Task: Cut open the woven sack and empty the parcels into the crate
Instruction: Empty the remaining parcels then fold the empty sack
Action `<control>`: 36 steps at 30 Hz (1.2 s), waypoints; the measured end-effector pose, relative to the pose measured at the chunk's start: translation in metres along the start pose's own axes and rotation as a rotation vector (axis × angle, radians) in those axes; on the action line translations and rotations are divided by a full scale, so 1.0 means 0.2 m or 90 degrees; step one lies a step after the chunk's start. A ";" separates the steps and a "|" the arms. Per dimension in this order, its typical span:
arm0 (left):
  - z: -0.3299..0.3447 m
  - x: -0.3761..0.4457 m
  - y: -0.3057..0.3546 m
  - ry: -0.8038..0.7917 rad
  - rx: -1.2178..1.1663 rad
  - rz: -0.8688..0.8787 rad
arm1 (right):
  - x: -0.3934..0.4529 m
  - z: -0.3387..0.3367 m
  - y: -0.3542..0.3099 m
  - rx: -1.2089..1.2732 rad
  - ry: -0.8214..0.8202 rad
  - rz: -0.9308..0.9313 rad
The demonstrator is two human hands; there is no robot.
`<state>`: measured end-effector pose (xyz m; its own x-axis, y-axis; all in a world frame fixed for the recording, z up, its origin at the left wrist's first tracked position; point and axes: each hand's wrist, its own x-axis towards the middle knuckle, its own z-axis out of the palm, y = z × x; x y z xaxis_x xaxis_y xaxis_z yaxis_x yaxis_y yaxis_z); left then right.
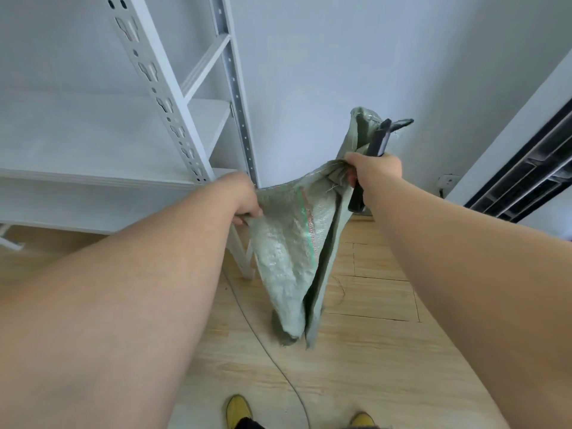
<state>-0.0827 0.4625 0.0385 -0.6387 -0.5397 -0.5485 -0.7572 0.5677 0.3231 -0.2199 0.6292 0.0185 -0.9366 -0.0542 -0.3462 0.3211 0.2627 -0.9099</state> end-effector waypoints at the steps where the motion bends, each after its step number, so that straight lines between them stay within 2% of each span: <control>1: -0.01 0.01 0.01 0.016 -0.132 0.010 | -0.01 0.01 0.00 0.013 -0.033 0.005; 3: -0.02 0.04 0.04 0.053 -0.293 0.018 | -0.03 0.04 -0.01 -0.013 -0.092 -0.003; 6: -0.03 0.07 0.07 0.200 -0.289 -0.032 | -0.04 0.05 -0.04 -0.176 -0.079 -0.070; 9: -0.08 0.12 0.03 0.376 -0.313 -0.107 | -0.03 0.02 -0.08 -0.219 -0.028 -0.059; 11: -0.09 0.15 0.02 0.419 -0.405 -0.126 | -0.05 -0.01 -0.10 -0.195 -0.109 -0.008; 12: -0.09 0.15 0.04 0.406 -0.442 -0.108 | -0.07 -0.01 -0.11 -0.180 -0.164 0.012; 14: -0.03 0.14 0.11 0.312 -0.440 -0.003 | -0.10 0.01 -0.10 -0.106 -0.239 0.033; 16: 0.03 0.13 0.18 0.212 -0.362 0.131 | -0.10 0.04 -0.08 0.005 -0.228 0.046; 18: 0.08 0.13 0.24 0.186 -0.310 0.204 | -0.09 0.06 -0.07 0.052 -0.189 0.054; 22: 0.11 0.12 0.27 0.137 -0.353 0.262 | -0.07 0.04 -0.05 0.020 -0.202 0.044; 28: 0.09 0.07 0.32 0.044 -0.367 0.290 | -0.03 0.00 -0.10 -0.007 -0.150 0.022; 30: 0.10 0.08 0.33 0.073 -0.305 0.323 | -0.04 -0.02 -0.11 -0.041 -0.105 -0.032; 33: 0.11 0.13 0.34 0.215 -0.179 0.306 | -0.04 -0.02 -0.12 -0.031 -0.077 -0.155; 36: 0.10 0.15 0.36 0.254 -0.205 0.307 | -0.04 -0.04 -0.13 -0.142 -0.197 -0.212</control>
<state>-0.1534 0.4996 0.0287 -0.8679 -0.4965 0.0180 -0.3411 0.6218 0.7050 -0.2215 0.6301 0.0478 -0.8871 -0.4437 -0.1275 -0.0574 0.3800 -0.9232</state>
